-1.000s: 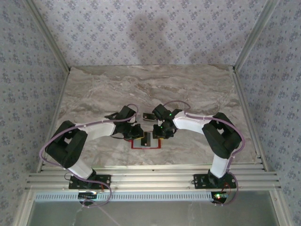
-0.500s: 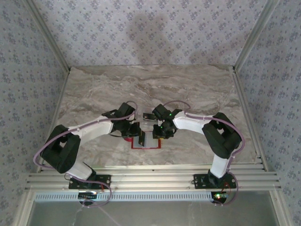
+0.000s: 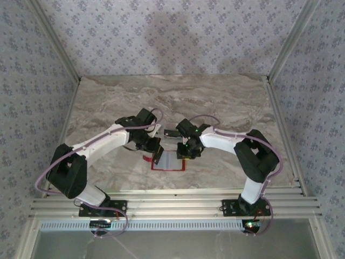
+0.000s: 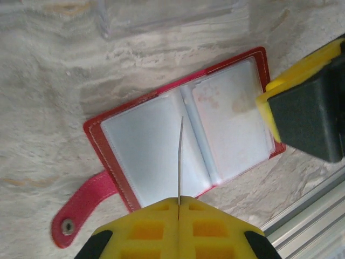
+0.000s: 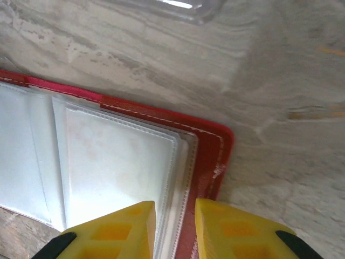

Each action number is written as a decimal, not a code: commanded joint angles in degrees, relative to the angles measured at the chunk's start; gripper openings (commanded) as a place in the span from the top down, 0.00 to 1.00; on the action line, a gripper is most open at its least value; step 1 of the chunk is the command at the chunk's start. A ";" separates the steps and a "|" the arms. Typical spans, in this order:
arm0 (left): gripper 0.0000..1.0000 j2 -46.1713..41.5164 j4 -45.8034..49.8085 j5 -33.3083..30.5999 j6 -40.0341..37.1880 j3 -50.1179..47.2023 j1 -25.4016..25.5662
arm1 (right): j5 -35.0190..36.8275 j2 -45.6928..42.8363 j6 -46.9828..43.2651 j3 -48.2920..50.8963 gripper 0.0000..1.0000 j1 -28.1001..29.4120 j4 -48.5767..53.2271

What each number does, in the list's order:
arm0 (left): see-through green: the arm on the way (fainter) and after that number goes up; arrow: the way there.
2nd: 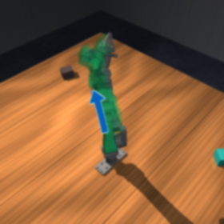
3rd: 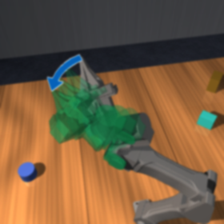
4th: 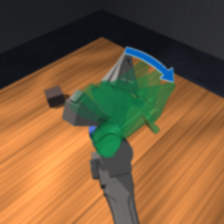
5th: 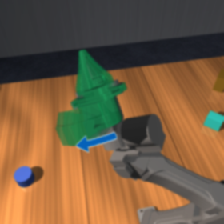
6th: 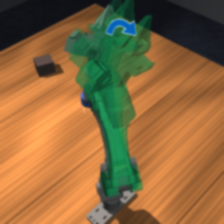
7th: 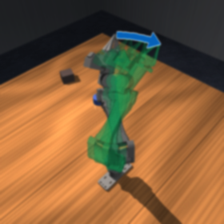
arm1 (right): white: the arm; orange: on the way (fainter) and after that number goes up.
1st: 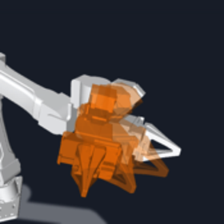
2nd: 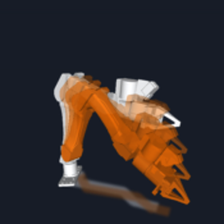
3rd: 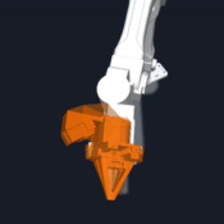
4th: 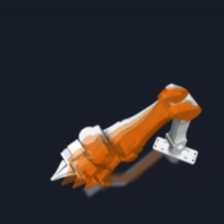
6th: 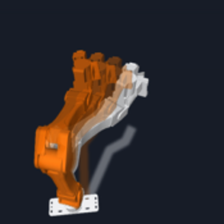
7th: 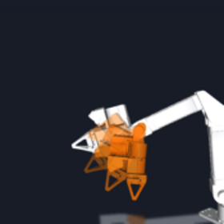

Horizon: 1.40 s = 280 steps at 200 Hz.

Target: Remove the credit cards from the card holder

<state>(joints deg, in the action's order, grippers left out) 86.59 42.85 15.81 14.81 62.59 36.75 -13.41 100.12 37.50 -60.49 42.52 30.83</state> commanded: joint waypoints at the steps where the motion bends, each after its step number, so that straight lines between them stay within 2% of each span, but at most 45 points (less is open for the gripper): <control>1: 1.00 1.09 7.71 -3.15 -12.47 4.64 0.14 | 1.30 -2.77 -0.94 0.02 0.73 -1.10 3.33; 35: 1.00 4.25 11.48 -5.36 -25.53 11.29 0.30 | 1.52 -4.41 -3.28 0.08 0.73 -2.42 5.03; 73: 1.00 9.09 15.81 -7.50 -36.81 19.86 0.42 | 1.54 -6.62 -3.81 1.33 0.73 -3.90 5.56; 120: 1.00 12.48 18.58 -7.54 -55.48 25.77 2.78 | 1.69 -9.21 -4.11 3.43 0.73 -5.57 5.78; 140: 1.00 14.06 18.87 -6.50 -61.20 28.49 3.11 | 1.72 -10.02 -4.19 4.21 0.73 -6.14 5.82; 208: 1.00 24.11 22.72 -8.05 -73.03 41.31 4.39 | 1.86 -11.78 -4.16 6.42 0.73 -7.39 4.94; 280: 1.00 34.05 26.83 -10.30 -76.07 53.32 5.46 | 1.72 -12.90 -3.65 9.03 0.73 -8.57 3.88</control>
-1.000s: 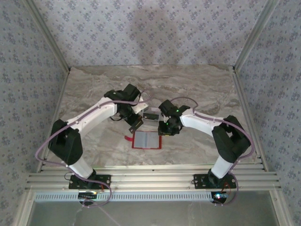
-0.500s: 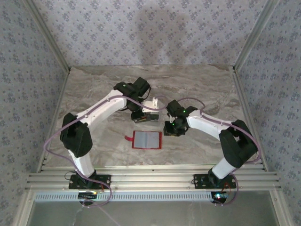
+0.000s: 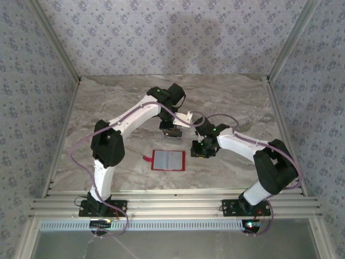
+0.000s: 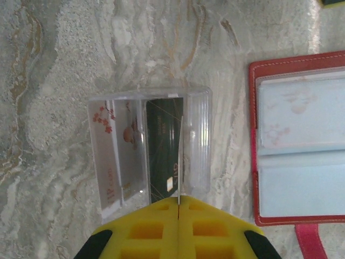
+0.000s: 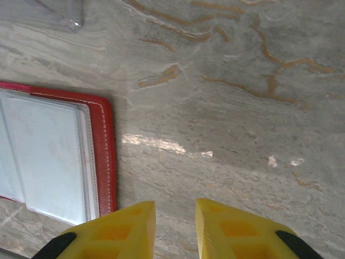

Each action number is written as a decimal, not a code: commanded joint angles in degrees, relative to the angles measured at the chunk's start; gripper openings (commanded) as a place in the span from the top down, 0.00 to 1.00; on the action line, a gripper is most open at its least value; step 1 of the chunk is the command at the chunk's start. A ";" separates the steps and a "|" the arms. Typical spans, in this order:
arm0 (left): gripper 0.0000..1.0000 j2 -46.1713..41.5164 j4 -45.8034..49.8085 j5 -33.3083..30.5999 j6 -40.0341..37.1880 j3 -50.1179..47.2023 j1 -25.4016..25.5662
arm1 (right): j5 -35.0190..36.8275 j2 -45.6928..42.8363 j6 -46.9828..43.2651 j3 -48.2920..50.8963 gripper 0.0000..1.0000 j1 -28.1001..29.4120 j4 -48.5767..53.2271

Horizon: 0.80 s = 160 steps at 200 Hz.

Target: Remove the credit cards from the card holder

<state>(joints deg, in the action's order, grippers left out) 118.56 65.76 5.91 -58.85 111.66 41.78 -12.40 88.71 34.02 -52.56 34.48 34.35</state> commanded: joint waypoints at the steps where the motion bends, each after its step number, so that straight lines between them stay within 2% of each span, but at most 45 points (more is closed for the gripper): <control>1: 1.00 2.18 3.93 -0.43 -2.41 4.35 0.46 | 0.71 -1.51 -0.18 1.12 0.73 -0.58 0.36; 97: 1.00 7.62 5.30 -0.54 -2.06 7.69 0.46 | 0.41 -1.92 -0.13 2.37 0.73 -1.42 0.36; 160: 1.00 11.43 9.15 2.31 -0.85 10.76 0.09 | 0.20 -1.45 -0.25 2.55 0.73 -1.62 -1.28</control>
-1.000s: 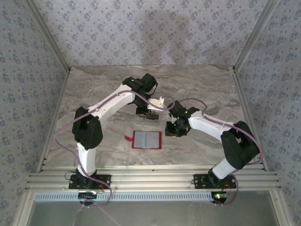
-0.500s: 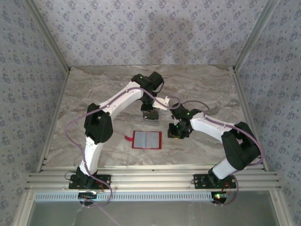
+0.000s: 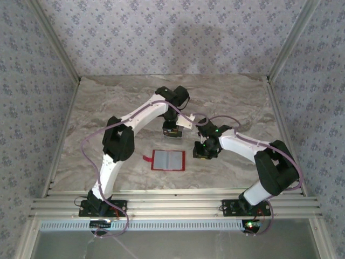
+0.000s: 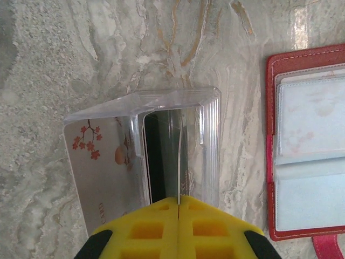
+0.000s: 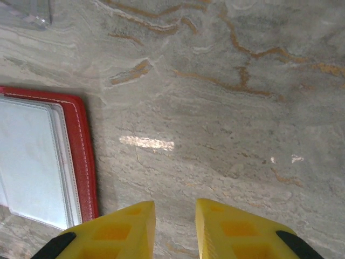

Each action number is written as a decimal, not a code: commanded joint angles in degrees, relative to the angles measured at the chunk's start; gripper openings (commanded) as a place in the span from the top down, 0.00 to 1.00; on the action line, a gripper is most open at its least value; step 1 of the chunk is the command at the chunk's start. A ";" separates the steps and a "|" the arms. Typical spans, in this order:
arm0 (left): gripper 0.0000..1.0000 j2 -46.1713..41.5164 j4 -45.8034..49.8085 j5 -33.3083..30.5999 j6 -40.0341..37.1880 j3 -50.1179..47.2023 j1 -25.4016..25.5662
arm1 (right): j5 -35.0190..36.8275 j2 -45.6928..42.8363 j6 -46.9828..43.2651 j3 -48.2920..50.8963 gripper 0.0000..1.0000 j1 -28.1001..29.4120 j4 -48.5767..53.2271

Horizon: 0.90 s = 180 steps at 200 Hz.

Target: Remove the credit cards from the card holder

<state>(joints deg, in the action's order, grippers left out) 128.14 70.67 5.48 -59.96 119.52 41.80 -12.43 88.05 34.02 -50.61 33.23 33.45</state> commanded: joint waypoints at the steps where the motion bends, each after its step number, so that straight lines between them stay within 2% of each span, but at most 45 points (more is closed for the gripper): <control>1: 1.00 1.94 4.35 2.77 0.28 2.94 0.01 | 0.21 -0.79 -0.21 0.60 0.73 -0.37 -0.39; 77: 1.00 6.92 9.39 4.48 1.43 8.60 -0.67 | 0.12 -0.67 -0.24 0.51 0.73 -0.45 -0.58; 122: 0.79 6.49 7.04 0.68 2.59 9.50 -0.91 | 0.34 -0.77 -0.24 -0.23 0.73 -0.44 0.03; 180: 0.74 2.50 2.73 -1.45 3.56 9.19 -0.92 | 0.73 -0.73 -0.16 -1.53 0.72 -0.10 0.74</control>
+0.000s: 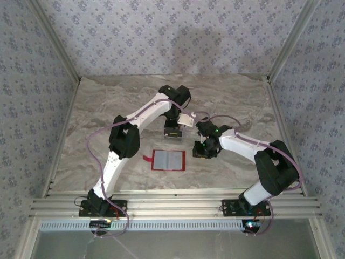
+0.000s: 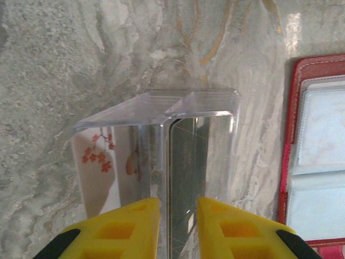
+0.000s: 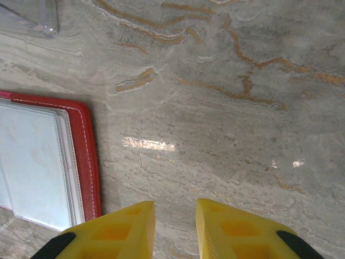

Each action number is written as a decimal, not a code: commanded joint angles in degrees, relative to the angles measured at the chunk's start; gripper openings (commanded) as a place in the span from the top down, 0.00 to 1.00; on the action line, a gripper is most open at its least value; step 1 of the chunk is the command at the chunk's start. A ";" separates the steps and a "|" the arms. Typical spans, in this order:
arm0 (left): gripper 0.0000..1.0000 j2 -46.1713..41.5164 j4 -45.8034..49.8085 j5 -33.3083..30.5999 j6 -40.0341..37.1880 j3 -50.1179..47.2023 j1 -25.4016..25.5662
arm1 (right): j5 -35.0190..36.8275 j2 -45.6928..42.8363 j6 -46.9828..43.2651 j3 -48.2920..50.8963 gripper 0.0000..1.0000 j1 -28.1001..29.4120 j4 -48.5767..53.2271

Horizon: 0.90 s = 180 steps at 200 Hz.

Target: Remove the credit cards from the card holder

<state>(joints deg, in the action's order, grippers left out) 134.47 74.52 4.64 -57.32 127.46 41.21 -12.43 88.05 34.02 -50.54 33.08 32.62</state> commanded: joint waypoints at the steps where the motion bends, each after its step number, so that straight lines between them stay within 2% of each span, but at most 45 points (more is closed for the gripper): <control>1: 0.74 -3.90 -1.17 -0.61 0.99 1.24 -0.29 | 0.73 -0.71 -0.13 -1.63 0.72 0.10 1.57; 40: 0.76 -9.41 -8.00 1.09 6.16 -5.11 -0.47 | 0.84 -0.09 0.25 -2.52 0.72 0.76 1.48; 110: 0.76 -23.57 -25.02 5.88 25.67 -28.27 -1.04 | 0.94 1.95 0.48 -4.39 0.72 2.04 0.88; 180: 0.76 -35.56 -44.38 9.23 58.48 -48.82 -2.08 | -0.75 4.32 1.17 -5.00 0.73 3.12 -1.40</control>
<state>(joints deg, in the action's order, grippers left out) 104.20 39.81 10.52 -14.90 83.29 39.70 -12.47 91.24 34.09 -53.95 35.70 31.81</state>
